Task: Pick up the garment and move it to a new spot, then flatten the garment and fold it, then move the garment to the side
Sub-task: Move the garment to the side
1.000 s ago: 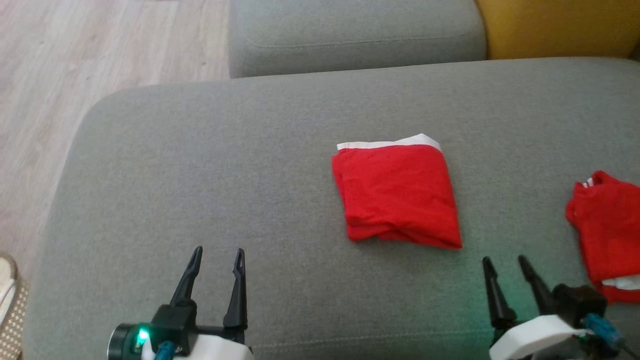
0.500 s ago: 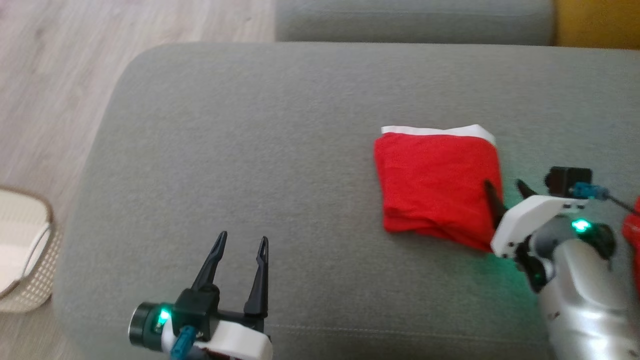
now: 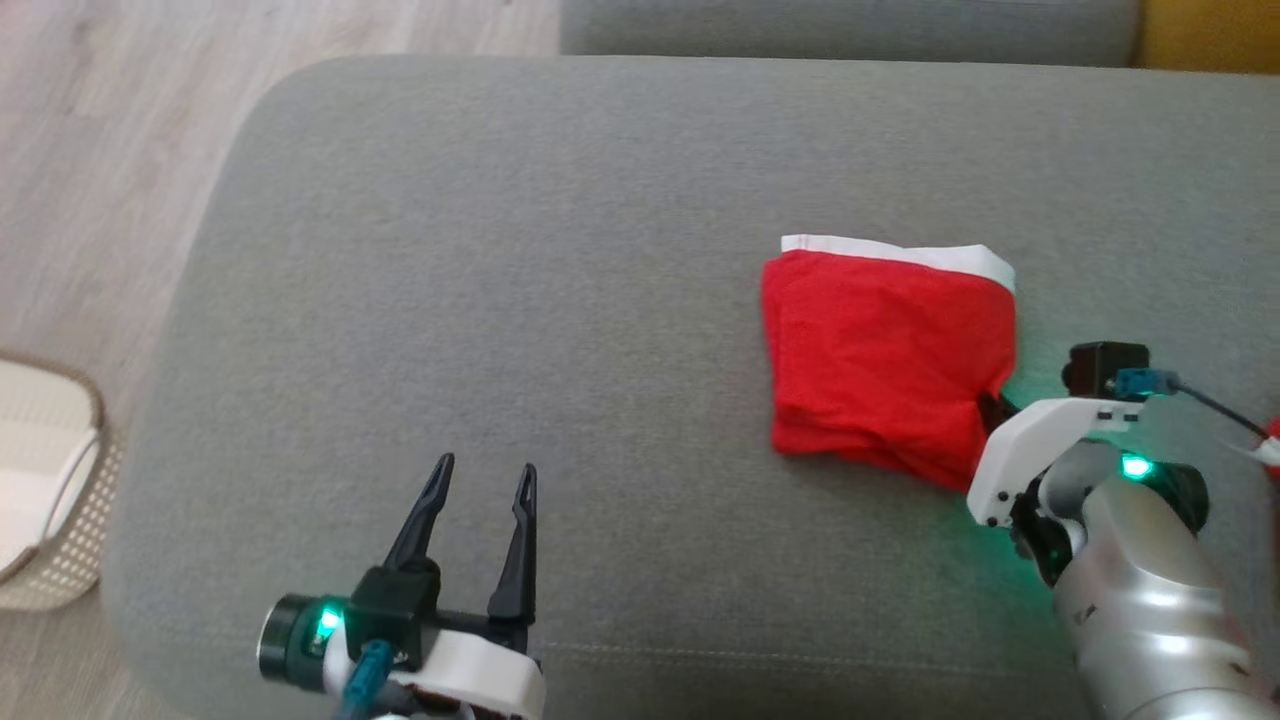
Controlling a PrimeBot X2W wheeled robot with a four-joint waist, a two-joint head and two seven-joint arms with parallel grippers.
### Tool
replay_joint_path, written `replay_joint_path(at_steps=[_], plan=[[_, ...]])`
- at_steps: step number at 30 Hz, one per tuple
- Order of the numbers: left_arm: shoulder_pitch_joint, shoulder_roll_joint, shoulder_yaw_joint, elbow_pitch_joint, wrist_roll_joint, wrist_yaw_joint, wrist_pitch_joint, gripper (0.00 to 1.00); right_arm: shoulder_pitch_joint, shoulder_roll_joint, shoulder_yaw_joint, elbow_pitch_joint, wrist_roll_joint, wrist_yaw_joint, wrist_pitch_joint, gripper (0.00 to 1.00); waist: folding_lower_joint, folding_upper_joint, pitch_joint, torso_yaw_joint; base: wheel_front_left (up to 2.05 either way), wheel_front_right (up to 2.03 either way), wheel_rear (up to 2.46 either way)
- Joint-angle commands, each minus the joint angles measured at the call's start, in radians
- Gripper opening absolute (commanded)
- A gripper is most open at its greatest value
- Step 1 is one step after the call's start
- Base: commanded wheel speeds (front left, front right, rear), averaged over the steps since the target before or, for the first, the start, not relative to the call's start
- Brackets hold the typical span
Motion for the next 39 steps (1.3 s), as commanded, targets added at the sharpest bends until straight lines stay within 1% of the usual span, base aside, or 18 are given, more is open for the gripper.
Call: replay_joint_path(at_steps=[1, 6, 9, 13, 14, 15, 17, 18, 19, 24, 28, 30, 32, 36, 37, 38, 39], plan=[[-0.045, -0.008, 0.030, -0.032, 0.012, 0.001, -0.009, 1.00, -0.031, 0.009, 0.033, -0.009, 0.007, 0.000, -0.014, 0.00, 0.0000, 0.0000, -0.006, -0.021, 0.00, 0.00, 0.00], [-0.033, -0.007, 0.044, -0.036, 0.018, 0.000, -0.009, 1.00, -0.033, 0.009, 0.104, -0.022, 0.033, 0.000, -0.077, 0.00, 0.0000, 0.0000, -0.019, -0.098, 0.00, 0.00, 0.00], [-0.024, -0.007, 0.055, -0.042, 0.018, 0.002, -0.009, 1.00, -0.028, -0.011, 0.152, -0.052, 0.046, 0.000, -0.088, 0.00, 0.0000, 0.0000, -0.021, -0.162, 0.00, 0.00, 0.00], [-0.025, -0.007, 0.056, -0.041, 0.021, -0.005, -0.009, 1.00, -0.021, -0.075, 0.207, -0.111, 0.064, 0.000, -0.070, 0.00, 0.0000, 0.0000, -0.017, -0.240, 0.00, 0.00, 0.00], [-0.029, -0.007, 0.055, -0.043, 0.023, -0.007, -0.009, 1.00, -0.018, -0.097, 0.215, -0.130, 0.070, 0.000, -0.062, 0.00, 0.0000, 0.0000, -0.015, -0.253, 0.00, 0.00, 0.00], [-0.037, -0.008, 0.055, -0.047, 0.028, -0.008, -0.009, 1.00, -0.010, -0.142, 0.225, -0.171, 0.081, 0.000, -0.042, 0.00, 0.0000, 0.0000, -0.009, -0.277, 0.00, 0.00, 0.00], [-0.044, -0.007, 0.056, -0.050, 0.032, -0.009, -0.009, 1.00, 0.001, -0.184, 0.224, -0.216, 0.094, 0.000, -0.018, 0.00, 0.0000, 0.0000, -0.001, -0.297, 0.00, 0.00, 0.00], [-0.044, -0.007, 0.056, -0.050, 0.032, -0.009, -0.009, 1.00, 0.001, -0.184, 0.224, -0.216, 0.094, 0.000, -0.018, 0.00, 0.0000, 0.0000, -0.001, -0.297, 0.00, 0.00, 0.00], [-0.047, -0.007, 0.056, -0.051, 0.035, -0.010, -0.009, 1.00, 0.008, -0.204, 0.221, -0.240, 0.100, 0.000, -0.005, 0.00, 0.0000, 0.0000, 0.003, -0.304, 0.00, 0.00, 0.00], [-0.051, 0.000, 0.063, -0.057, 0.042, -0.014, -0.009, 1.00, 0.063, -0.295, 0.175, -0.374, 0.122, 0.000, 0.067, 0.00, 0.0000, 0.0000, 0.019, -0.325, 0.00, 0.00, 0.00], [-0.056, 0.002, 0.067, -0.060, 0.045, -0.017, -0.009, 1.00, 0.116, -0.346, 0.109, -0.470, 0.111, 0.000, 0.110, 0.00, 0.0000, 0.0000, 0.031, -0.329, 0.00, 0.00, 0.00], [-0.060, 0.002, 0.068, -0.061, 0.046, -0.019, -0.009, 1.00, 0.138, -0.352, 0.058, -0.512, 0.087, 0.000, 0.123, 0.00, 0.0000, 0.0000, 0.038, -0.328, 0.00, 0.00, 0.00], [-0.065, 0.002, 0.067, -0.062, 0.047, -0.022, -0.009, 1.00, 0.161, -0.351, 0.006, -0.553, 0.037, 0.000, 0.131, 0.00, 0.0000, 0.0000, 0.045, -0.325, 0.00, 0.00, 0.00], [-0.073, 0.003, 0.069, -0.066, 0.046, -0.029, -0.009, 1.00, 0.194, -0.317, -0.090, -0.624, -0.066, 0.000, 0.145, 0.00, 0.0000, 0.0000, 0.058, -0.321, 0.00, 0.00, 0.00], [-0.074, 0.004, 0.070, -0.067, 0.046, -0.030, -0.009, 1.00, 0.199, -0.303, -0.112, -0.642, -0.094, 0.000, 0.146, 0.24, 0.0000, 0.0000, 0.061, -0.321, 0.00, 0.00, 0.00], [-0.076, 0.004, 0.071, -0.066, 0.046, -0.031, -0.009, 1.00, 0.204, -0.286, -0.130, -0.658, -0.119, 0.000, 0.149, 0.59, 0.0000, 0.0000, 0.062, -0.320, 0.00, 0.00, 0.00], [-0.078, 0.004, 0.072, -0.064, 0.045, -0.033, -0.009, 1.00, 0.207, -0.270, -0.152, -0.674, -0.143, 0.000, 0.150, 1.00, 0.0000, 0.0000, 0.062, -0.320, 0.00, 0.00, 0.00]])
